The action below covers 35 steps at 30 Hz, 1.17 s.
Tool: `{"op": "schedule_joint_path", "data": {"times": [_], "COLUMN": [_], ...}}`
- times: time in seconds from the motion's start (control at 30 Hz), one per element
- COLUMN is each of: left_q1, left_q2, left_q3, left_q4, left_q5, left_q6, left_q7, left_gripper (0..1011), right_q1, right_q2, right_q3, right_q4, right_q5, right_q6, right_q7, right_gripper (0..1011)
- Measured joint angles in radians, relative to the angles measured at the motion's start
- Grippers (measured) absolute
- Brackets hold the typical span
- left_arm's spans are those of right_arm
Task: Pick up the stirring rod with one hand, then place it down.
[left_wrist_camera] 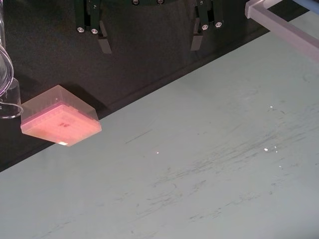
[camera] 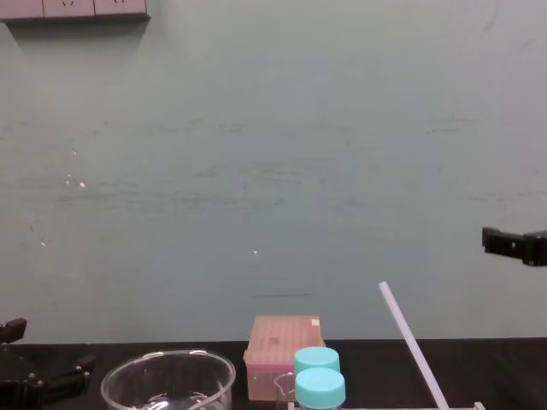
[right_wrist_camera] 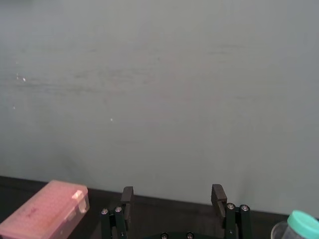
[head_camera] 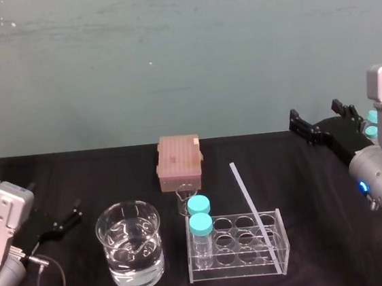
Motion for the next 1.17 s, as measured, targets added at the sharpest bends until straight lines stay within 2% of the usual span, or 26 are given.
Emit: {"op": "schedule_joint_path", "data": {"times": [0.13,1.17], "left_q1": [0.000,0.000], "left_q2": [0.000,0.000], "left_q3": [0.000,0.000], "left_q4": [0.000,0.000], "left_q5": [0.000,0.000], "left_q6": [0.000,0.000], "left_q7": [0.000,0.000], "left_gripper": [1005,1005], "right_q1": [-0.006,-0.004], "right_q2": [-0.004,-0.002], "right_q3": [0.004,0.001], "right_q4": [0.000,0.001], "right_q5": [0.000,-0.001], "right_q6": [0.013,0.007], "right_q7": [0.005,0.004], "right_gripper": [1002,1002]}}
